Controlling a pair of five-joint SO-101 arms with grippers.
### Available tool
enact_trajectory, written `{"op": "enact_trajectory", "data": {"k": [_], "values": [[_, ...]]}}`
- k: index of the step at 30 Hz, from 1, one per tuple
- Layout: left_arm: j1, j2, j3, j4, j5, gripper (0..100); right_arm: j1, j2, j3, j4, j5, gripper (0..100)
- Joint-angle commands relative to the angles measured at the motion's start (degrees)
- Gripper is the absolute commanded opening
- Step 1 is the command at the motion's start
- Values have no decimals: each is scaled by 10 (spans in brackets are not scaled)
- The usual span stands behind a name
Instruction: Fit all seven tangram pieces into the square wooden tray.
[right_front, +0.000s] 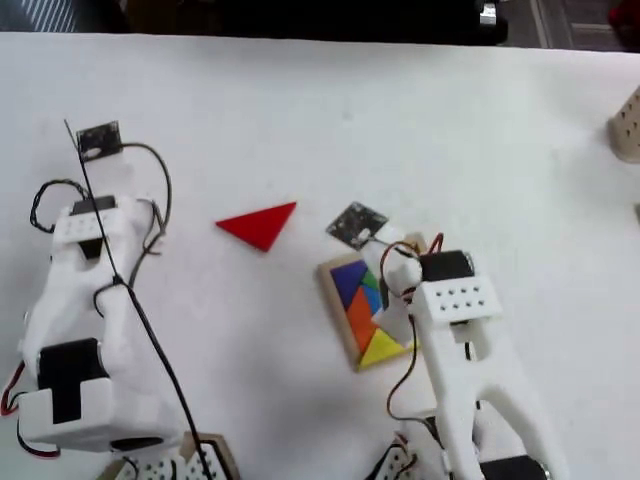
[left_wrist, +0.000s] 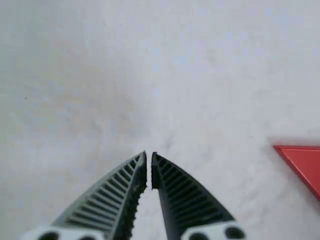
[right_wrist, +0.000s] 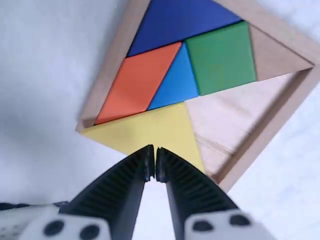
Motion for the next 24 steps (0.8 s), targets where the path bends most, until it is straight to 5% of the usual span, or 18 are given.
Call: {"op": "enact_trajectory", "data": {"k": [1,8,24], "values": [[4,-2,-25,-11,-5,41,-35,-65,13,38,-8,17],[4,-2,-25,-11,-6,41,-56,-130,122,-12,-6,17],[4,-3,-16,-26,-7,41,-28,-7,145,-151,-45,17]]}}
